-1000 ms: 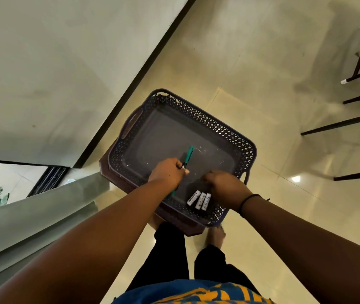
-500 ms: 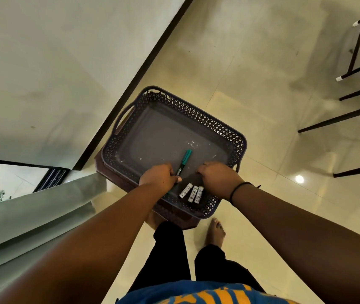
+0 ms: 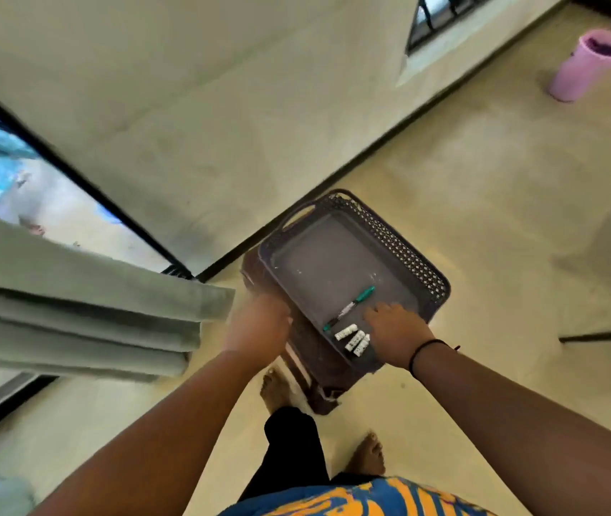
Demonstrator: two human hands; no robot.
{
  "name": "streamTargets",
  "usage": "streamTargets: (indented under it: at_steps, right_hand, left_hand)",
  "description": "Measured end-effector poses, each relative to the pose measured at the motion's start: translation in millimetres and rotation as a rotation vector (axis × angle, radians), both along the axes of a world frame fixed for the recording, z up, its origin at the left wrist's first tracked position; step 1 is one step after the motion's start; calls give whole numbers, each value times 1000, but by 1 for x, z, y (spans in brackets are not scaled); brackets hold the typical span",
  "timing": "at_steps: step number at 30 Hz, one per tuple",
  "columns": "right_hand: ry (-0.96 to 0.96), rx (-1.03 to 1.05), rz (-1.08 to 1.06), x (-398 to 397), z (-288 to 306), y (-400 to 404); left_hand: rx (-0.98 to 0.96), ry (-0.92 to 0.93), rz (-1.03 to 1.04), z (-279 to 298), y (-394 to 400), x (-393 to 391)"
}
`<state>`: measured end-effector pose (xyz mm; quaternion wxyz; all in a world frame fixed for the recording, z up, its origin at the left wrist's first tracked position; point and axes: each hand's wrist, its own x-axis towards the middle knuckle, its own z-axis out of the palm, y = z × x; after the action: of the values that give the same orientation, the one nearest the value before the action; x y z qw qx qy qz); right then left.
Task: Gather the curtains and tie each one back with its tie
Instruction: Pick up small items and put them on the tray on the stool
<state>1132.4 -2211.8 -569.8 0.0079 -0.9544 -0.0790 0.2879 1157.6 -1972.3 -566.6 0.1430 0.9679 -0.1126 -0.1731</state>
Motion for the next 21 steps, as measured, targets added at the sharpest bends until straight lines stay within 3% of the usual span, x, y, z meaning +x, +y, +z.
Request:
streamTargets:
  at_steps: [7, 14, 21]
  right_hand:
    - [-62, -12, 210, -12, 38, 74]
    - [-105, -4, 462, -39, 62, 216]
    - [-5, -31, 520, -93, 47, 406]
  left_hand:
    - [98, 110, 307, 18, 89, -119]
    - [128, 193, 592, 18, 228, -201]
    - [169, 231, 623, 11, 399, -260]
